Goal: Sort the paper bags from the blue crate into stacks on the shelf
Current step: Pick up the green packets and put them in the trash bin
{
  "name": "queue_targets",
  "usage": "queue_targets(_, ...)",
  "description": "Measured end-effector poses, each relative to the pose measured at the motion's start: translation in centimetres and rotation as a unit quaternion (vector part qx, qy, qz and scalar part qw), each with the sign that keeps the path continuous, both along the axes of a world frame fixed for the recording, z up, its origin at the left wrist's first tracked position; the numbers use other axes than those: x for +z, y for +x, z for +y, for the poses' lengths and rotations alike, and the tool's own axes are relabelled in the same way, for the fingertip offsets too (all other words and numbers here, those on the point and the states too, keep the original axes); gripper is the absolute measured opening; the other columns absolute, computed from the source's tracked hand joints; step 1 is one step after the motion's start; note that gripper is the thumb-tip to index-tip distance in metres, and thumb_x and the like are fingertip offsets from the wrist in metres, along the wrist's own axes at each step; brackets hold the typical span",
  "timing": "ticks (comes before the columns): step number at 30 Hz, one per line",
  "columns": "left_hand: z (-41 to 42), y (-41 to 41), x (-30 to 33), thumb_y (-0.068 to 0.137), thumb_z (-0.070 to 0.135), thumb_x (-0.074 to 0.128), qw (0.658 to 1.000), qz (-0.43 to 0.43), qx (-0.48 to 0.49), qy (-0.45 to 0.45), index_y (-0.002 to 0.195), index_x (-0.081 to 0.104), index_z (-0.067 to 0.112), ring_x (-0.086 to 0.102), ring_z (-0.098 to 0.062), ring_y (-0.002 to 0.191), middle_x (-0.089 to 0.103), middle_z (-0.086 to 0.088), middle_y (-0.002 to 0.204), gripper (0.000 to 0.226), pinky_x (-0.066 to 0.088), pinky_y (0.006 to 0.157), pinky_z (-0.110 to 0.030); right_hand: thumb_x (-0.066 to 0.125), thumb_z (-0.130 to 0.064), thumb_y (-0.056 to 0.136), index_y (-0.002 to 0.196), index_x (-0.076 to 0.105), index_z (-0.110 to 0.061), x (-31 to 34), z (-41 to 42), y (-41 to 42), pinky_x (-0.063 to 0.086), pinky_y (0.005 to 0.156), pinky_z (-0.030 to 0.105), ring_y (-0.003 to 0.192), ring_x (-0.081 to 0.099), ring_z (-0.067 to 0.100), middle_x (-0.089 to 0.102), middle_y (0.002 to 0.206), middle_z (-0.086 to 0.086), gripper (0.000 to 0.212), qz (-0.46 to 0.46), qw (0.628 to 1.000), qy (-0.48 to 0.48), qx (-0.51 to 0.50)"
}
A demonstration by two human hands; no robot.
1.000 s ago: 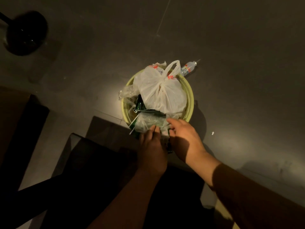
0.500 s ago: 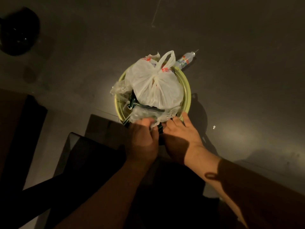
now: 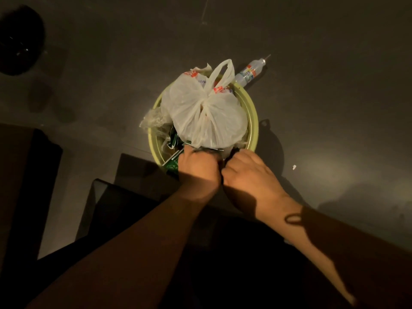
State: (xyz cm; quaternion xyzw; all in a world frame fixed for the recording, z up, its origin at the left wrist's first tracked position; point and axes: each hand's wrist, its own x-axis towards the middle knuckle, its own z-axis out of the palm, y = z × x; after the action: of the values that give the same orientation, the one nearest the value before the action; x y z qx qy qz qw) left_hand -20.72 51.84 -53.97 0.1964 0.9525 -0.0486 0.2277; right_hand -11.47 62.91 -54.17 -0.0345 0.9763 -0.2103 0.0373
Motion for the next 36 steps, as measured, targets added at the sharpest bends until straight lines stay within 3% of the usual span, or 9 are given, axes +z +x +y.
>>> queue_targets(2, -0.3, -0.1, -0.5, 0.092, 0.033, 0.050, 1.000, -0.015, -0.023, -0.007, 0.094, 0.075, 0.023, 0.051, -0.029, 0.118, 0.069, 0.001, 0.102, 0.027, 0.033, 0.084, -0.033, 0.064, -0.016, 0.080, 0.082, 0.075, -0.010, -0.1, 0.0, 0.7, 0.037, 0.119, 0.051, 0.089, 0.066, 0.031, 0.065, 0.079, 0.005, 0.013, -0.062, 0.997, 0.035, 0.028)
queue_targets(6, -1.3, 0.4, -1.1, 0.086, 0.039, 0.037, 0.997, -0.022, -0.022, 0.075, 0.091, 0.079, 0.025, 0.063, -0.027, 0.106, 0.075, 0.002, 0.098, 0.044, 0.033, 0.093, -0.033, 0.041, -0.030, 0.099, 0.125, 0.069, -0.014, 2.5, 0.2, -2.6, -0.004, 0.126, 0.058, 0.125, 0.054, 0.032, 0.068, 0.121, 0.006, 0.042, -0.251, 0.957, 0.112, 0.090)
queue_targets(9, -2.1, 2.7, 0.9, 0.087, 0.017, 0.053, 0.968, 0.011, 0.026, 0.250, 0.099, 0.081, 0.017, 0.067, -0.023, 0.096, 0.079, -0.006, 0.097, 0.030, 0.038, 0.092, -0.032, 0.039, -0.027, 0.102, 0.118, 0.071, -0.022, 3.3, 0.3, -5.0, 0.008, 0.124, 0.047, 0.126, 0.054, 0.025, 0.069, 0.123, 0.001, 0.036, -0.308, 0.943, 0.106, 0.071)
queue_targets(15, -5.6, 5.4, 4.7, 0.091, 0.018, 0.058, 0.947, 0.068, 0.090, 0.300, 0.107, 0.073, 0.011, 0.060, -0.026, 0.104, 0.071, -0.005, 0.104, 0.024, 0.047, 0.093, -0.036, 0.054, -0.022, 0.097, 0.109, 0.074, -0.016, 3.0, 0.4, -1.5, 0.001, 0.128, 0.038, 0.114, 0.060, 0.024, 0.069, 0.108, 0.002, 0.023, -0.172, 0.984, 0.005, -0.035)
queue_targets(18, -4.4, 5.3, 6.5, 0.093, 0.024, 0.056, 0.944, 0.048, 0.152, 0.289, 0.114, 0.071, 0.012, 0.057, -0.025, 0.112, 0.070, -0.002, 0.110, 0.028, 0.044, 0.097, -0.034, 0.071, -0.018, 0.087, 0.105, 0.073, -0.017, 3.4, 0.4, 1.0, 0.020, 0.125, 0.042, 0.113, 0.062, 0.025, 0.067, 0.107, 0.001, 0.018, -0.099, 0.988, -0.031, -0.112)
queue_targets(22, -2.3, 5.7, 9.5, 0.099, 0.022, 0.060, 0.919, -0.043, 0.254, 0.297, 0.125, 0.067, 0.017, 0.053, -0.019, 0.123, 0.067, 0.000, 0.124, 0.027, 0.043, 0.108, -0.038, 0.061, -0.017, 0.091, 0.109, 0.074, -0.017, 7.3, 0.5, 1.7, 0.046, 0.104, 0.043, 0.104, 0.062, 0.029, 0.068, 0.104, 0.004, 0.022, -0.095, 0.974, -0.077, -0.192)
queue_targets(27, -1.2, 5.9, 14.2, 0.101, 0.019, 0.057, 0.818, -0.129, 0.408, 0.385, 0.115, 0.064, 0.026, 0.065, -0.009, 0.102, 0.069, 0.002, 0.114, 0.017, 0.047, 0.087, -0.025, 0.057, -0.023, 0.093, 0.101, 0.074, -0.022, 13.3, 1.1, 3.3, 0.055, 0.083, 0.039, 0.091, 0.066, 0.025, 0.069, 0.092, 0.000, 0.019, -0.100, 0.947, -0.111, -0.284)
queue_targets(31, 1.6, 5.1, 17.6, 0.098, 0.009, 0.061, 0.758, -0.126, 0.462, 0.442, 0.096, 0.067, 0.022, 0.064, -0.004, 0.074, 0.070, 0.003, 0.086, 0.014, 0.046, 0.068, -0.017, 0.054, -0.025, 0.099, 0.106, 0.074, -0.026, 16.5, 4.1, 3.1, 0.053, 0.087, 0.033, 0.095, 0.064, 0.017, 0.068, 0.101, -0.004, 0.021, -0.112, 0.926, -0.138, -0.332)
queue_targets(36, 6.0, 1.9, 18.6, 0.095, 0.019, 0.063, 0.795, -0.122, 0.421, 0.419, 0.093, 0.071, 0.032, 0.070, -0.015, 0.078, 0.073, 0.008, 0.082, 0.016, 0.058, 0.077, -0.038, 0.055, -0.024, 0.099, 0.107, 0.075, -0.024, 14.6, 8.8, -0.3, 0.046, 0.082, 0.025, 0.097, 0.065, 0.016, 0.070, 0.104, -0.004, 0.021, -0.097, 0.909, -0.155, -0.375)
